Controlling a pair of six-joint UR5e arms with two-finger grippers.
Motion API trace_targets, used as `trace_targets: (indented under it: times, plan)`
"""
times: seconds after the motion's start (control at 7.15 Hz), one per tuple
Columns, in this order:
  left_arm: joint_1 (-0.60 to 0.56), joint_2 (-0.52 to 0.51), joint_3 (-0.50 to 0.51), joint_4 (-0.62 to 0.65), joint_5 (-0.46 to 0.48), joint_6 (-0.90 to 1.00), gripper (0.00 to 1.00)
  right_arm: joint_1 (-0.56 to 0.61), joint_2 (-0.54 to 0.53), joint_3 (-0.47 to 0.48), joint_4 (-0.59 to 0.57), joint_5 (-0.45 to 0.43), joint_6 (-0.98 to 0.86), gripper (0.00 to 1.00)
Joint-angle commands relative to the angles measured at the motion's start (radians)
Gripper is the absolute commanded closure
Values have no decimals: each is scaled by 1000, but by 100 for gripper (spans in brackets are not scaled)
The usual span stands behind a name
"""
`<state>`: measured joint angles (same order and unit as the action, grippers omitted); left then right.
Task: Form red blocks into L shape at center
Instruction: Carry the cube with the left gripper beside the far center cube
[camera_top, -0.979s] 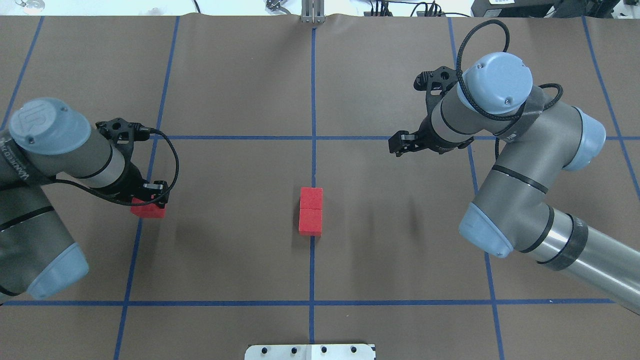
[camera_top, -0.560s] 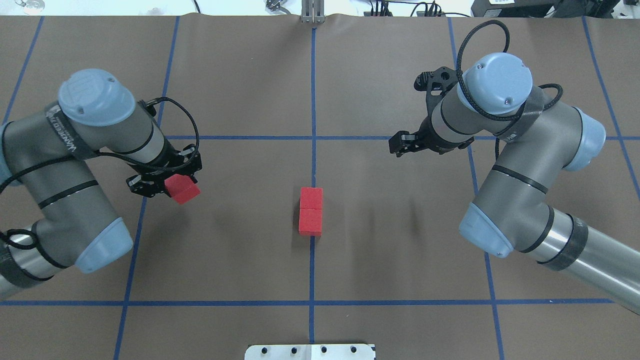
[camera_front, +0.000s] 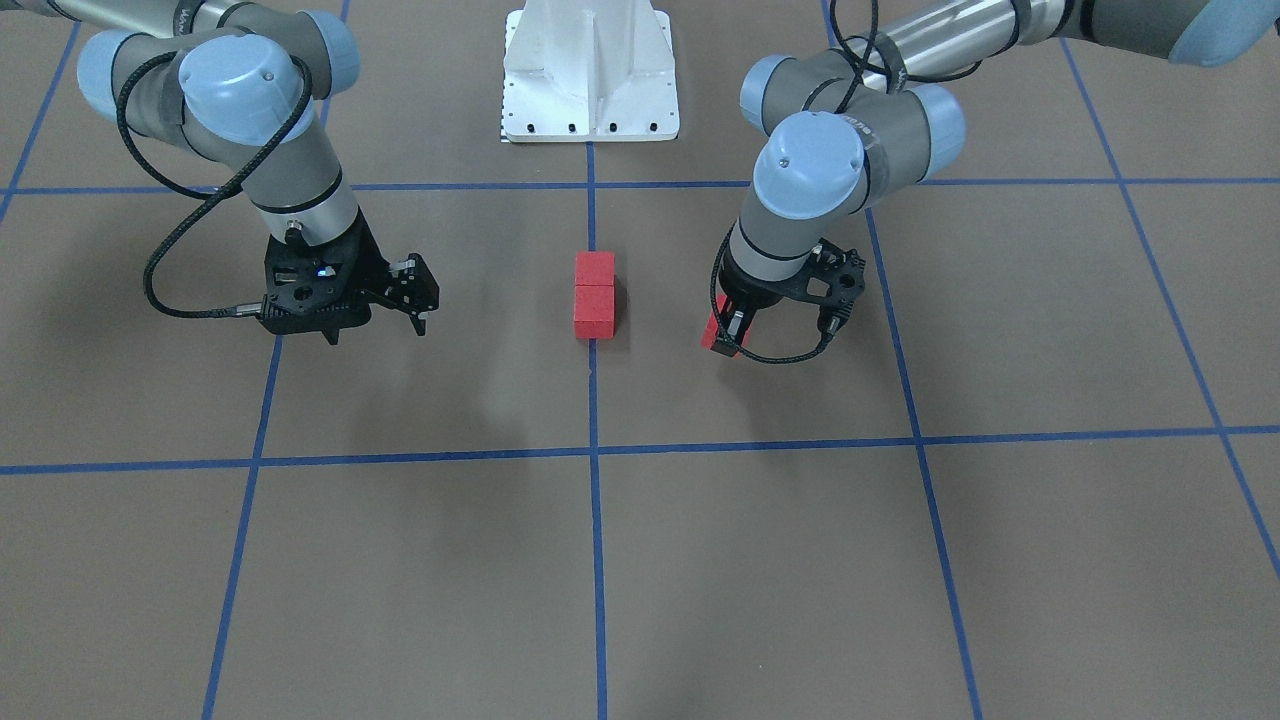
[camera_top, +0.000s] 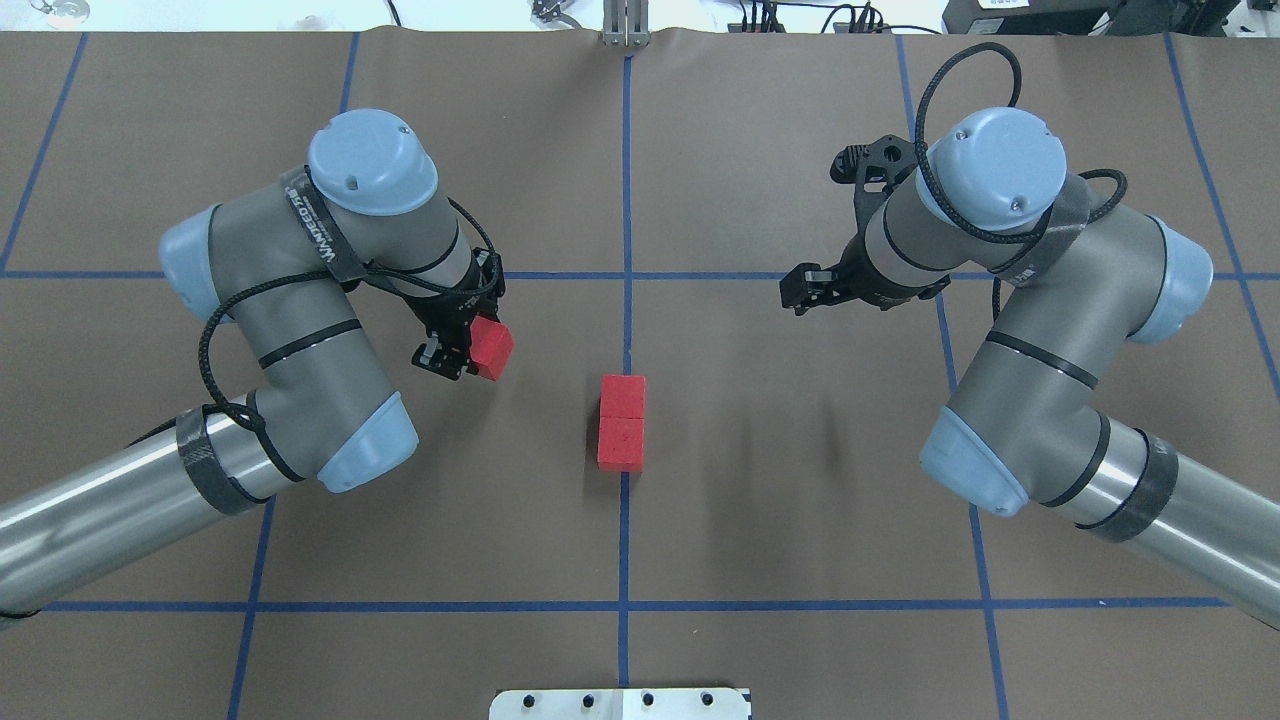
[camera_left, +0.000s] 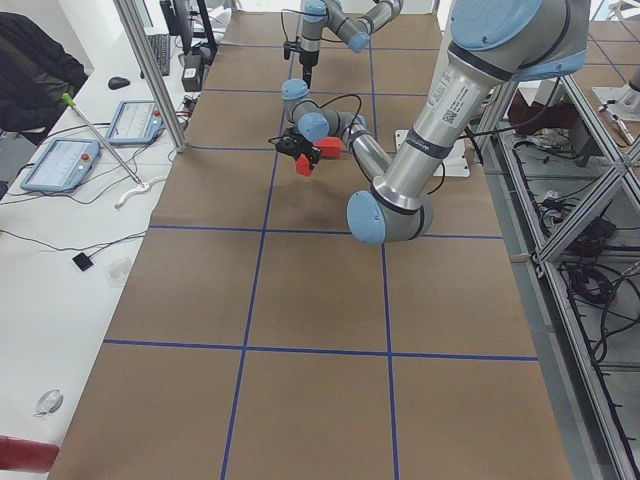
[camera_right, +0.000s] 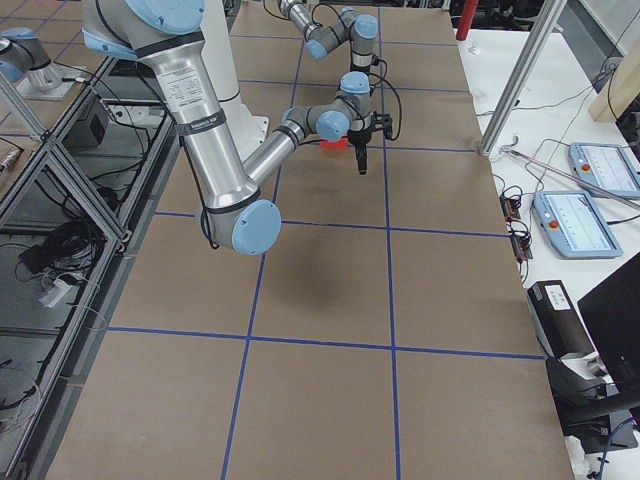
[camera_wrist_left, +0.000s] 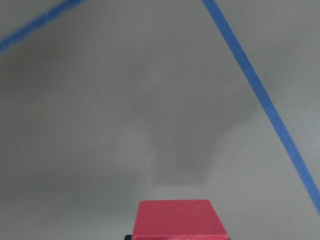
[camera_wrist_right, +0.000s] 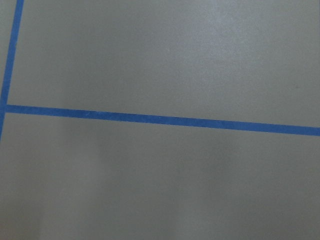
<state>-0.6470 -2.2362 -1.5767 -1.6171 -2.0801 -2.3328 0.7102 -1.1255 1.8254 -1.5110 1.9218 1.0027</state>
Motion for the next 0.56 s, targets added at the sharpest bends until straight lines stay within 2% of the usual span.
trace_targets:
  times: [0.0, 0.14, 0.42]
  plan:
    - [36, -37, 17, -10, 2, -219, 100, 0, -2, -2, 0, -1, 1, 0]
    - [59, -51, 18, -10, 2, -258, 100, 0, -2, -2, 0, -1, 1, 0]
    - [70, -132, 116, -14, 5, -269, 100, 0, -2, -2, 0, -1, 1, 0]
